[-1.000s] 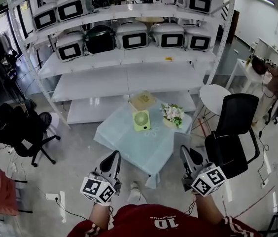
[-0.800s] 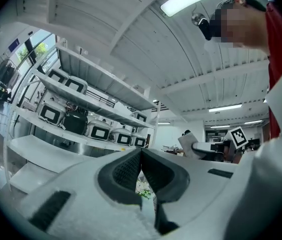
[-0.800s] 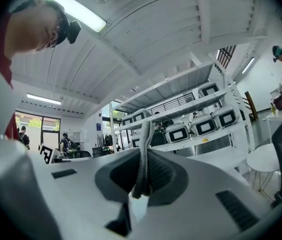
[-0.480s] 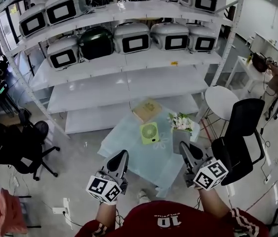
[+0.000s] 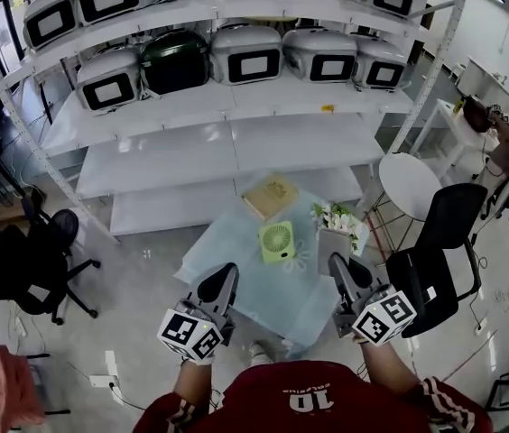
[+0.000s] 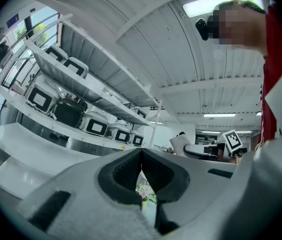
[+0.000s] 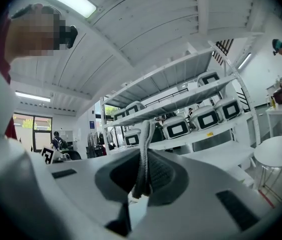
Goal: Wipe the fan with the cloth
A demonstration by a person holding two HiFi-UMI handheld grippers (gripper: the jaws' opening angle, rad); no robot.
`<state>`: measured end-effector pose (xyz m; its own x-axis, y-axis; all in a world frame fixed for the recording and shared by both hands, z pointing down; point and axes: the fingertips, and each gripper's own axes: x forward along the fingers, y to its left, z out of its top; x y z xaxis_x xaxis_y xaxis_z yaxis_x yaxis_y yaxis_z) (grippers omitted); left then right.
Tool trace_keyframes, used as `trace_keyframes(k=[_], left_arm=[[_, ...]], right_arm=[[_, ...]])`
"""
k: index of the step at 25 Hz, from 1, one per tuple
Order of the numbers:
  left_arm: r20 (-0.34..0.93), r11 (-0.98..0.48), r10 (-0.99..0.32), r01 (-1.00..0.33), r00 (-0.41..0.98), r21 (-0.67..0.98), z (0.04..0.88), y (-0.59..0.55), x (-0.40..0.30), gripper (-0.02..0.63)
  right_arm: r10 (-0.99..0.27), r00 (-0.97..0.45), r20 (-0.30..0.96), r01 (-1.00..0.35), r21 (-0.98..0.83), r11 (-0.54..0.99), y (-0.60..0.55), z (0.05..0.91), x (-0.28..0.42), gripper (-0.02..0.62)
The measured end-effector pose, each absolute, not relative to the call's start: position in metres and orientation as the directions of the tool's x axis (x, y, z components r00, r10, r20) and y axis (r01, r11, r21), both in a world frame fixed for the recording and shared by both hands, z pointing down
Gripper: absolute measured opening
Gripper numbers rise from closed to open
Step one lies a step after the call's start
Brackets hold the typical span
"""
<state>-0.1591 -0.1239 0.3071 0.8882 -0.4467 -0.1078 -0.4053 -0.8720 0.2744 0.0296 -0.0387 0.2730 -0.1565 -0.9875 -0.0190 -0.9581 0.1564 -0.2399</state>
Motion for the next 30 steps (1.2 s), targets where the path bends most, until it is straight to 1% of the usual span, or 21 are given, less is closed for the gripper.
trace_keyframes(k=[4, 10, 14, 21, 26, 30], left_arm=[[-0.137, -0.871, -0.452, -0.403, 0.881, 0.279, 0.306, -0.132, -0.156, 0.003], [-0.135, -0.849, -0.492, -0.439, 0.86, 0.295, 0.306, -0.139, -0.141, 0.003], [-0.114, -0.82, -0.531, -0.475, 0.839, 0.32, 0.313, -0.143, -0.132, 0.003], [-0.093, -0.787, -0.587, -0.54, 0.804, 0.297, 0.31, -0.154, -0.115, 0.002], [-0.044, -0.769, -0.607, -0.572, 0.794, 0.286, 0.326, -0.15, -0.104, 0.003], [-0.018, -0.757, -0.617, -0.588, 0.786, 0.286, 0.341, -0.154, -0.098, 0.003]], right_arm=[[-0.987, -0.161, -0.016, -0.959, -0.234, 0.161, -0.049, 0.275, 0.033, 0.018], [-0.981, -0.193, -0.024, -0.948, -0.253, 0.192, -0.064, 0.281, 0.048, 0.018], [-0.97, -0.24, -0.036, -0.926, -0.292, 0.24, -0.087, 0.287, 0.056, 0.018], [-0.943, -0.33, -0.052, -0.89, -0.317, 0.329, -0.133, 0.29, 0.065, 0.02], [-0.932, -0.361, -0.026, -0.871, -0.348, 0.347, -0.152, 0.314, 0.069, 0.02], [-0.934, -0.356, -0.007, -0.873, -0.355, 0.335, -0.165, 0.337, 0.077, 0.02]])
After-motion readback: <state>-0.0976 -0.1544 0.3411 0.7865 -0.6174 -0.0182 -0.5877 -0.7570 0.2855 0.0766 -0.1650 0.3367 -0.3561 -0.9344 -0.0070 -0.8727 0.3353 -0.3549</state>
